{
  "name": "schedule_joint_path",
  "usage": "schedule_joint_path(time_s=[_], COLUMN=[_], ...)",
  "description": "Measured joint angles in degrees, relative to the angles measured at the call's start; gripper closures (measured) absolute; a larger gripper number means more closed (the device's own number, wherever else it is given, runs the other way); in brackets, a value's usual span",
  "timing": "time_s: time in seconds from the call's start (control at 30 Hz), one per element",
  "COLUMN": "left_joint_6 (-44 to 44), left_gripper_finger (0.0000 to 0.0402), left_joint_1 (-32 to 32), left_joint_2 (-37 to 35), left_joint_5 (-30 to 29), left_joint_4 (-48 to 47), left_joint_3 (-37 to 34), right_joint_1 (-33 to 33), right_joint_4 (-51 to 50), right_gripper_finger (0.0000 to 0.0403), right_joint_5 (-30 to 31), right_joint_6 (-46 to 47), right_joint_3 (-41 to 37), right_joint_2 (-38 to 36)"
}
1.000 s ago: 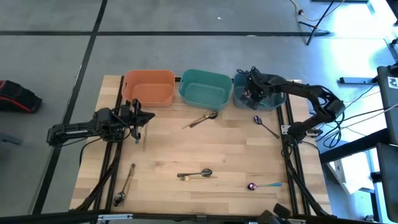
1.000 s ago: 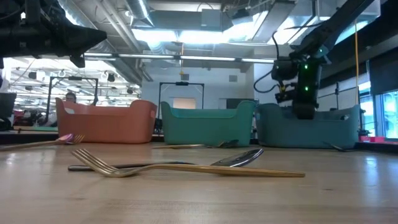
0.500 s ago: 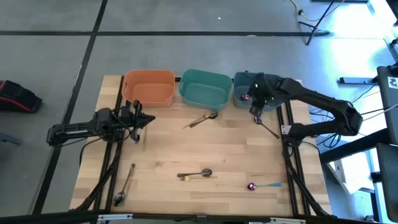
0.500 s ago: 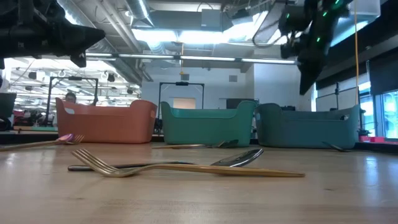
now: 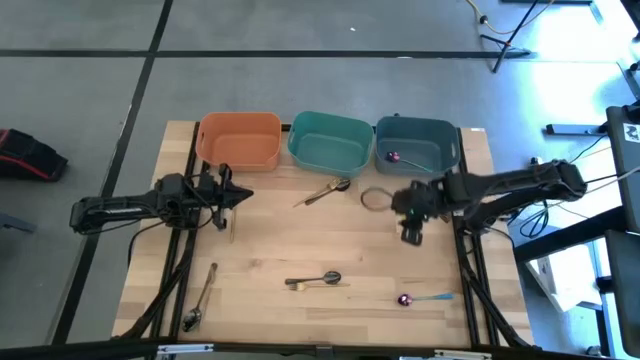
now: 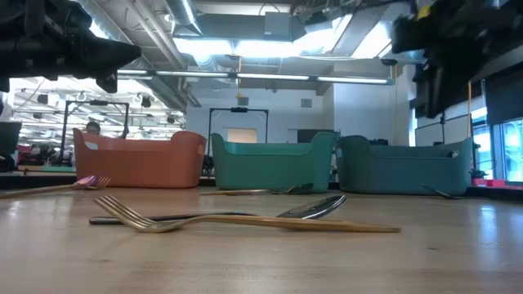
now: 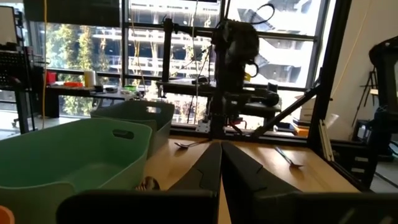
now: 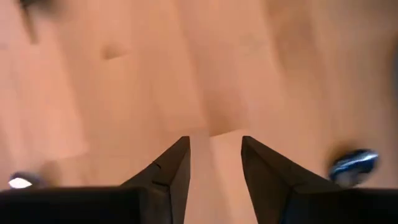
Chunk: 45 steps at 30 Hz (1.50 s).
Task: Sort silverware by color (type)
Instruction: Put the blue spoon into the blue bin
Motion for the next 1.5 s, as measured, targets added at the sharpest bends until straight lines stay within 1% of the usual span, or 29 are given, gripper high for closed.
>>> schedule_joint_path(time_s=[0.23,0.4,0.53,0.7,0.8,0.87,1.0,1.17,1.27,1.37,1.5], left_joint_6=[0.0,0.1,0.2,0.5,0.5,0.5,0.5,0.5,0.5,0.5,0.4], left_gripper_finger=[0.0395,0.0395,0.0395,0.0395,0.0395,0.0395,0.0395,0.0395,0.0395,0.0395,0.0395], left_joint_1=[0.0,0.0,0.0,0.0,0.0,0.0,0.0,0.0,0.0,0.0,0.0], left_joint_2=[0.0,0.0,0.0,0.0,0.0,0.0,0.0,0.0,0.0,0.0,0.0], left_joint_5=[-0.2,-1.6,-2.0,-2.0,-2.0,-2.0,-2.0,-2.0,-2.0,-2.0,-1.9], left_joint_4=[0.7,1.0,1.0,2.2,2.4,2.6,2.6,2.6,2.6,2.7,3.1], left_joint_3=[0.0,0.0,0.0,0.0,0.0,0.0,0.0,0.0,0.0,0.0,0.0], right_joint_1=[13.9,22.4,28.3,34.9,38.2,39.8,42.3,43.8,43.8,43.7,43.7], right_joint_4=[3.0,5.1,5.1,5.3,5.3,5.5,8.6,14.3,17.7,18.2,18.1], right_gripper_finger=[0.027,0.027,0.027,0.027,0.027,0.027,0.027,0.027,0.027,0.0271,0.029], right_joint_5=[0.7,1.9,3.5,4.2,5.2,4.4,0.4,-2.5,-3.4,-3.5,-3.7], right_joint_6=[11.1,17.2,22.9,29.1,31.6,33.0,33.6,33.6,33.6,33.3,31.9], right_joint_3=[-1.6,-1.7,-1.7,-1.7,-1.7,-1.7,-1.7,-1.7,-1.7,-1.7,-1.7], right_joint_2=[0.3,2.6,5.5,9.3,11.7,13.6,17.1,20.9,23.0,25.2,27.5])
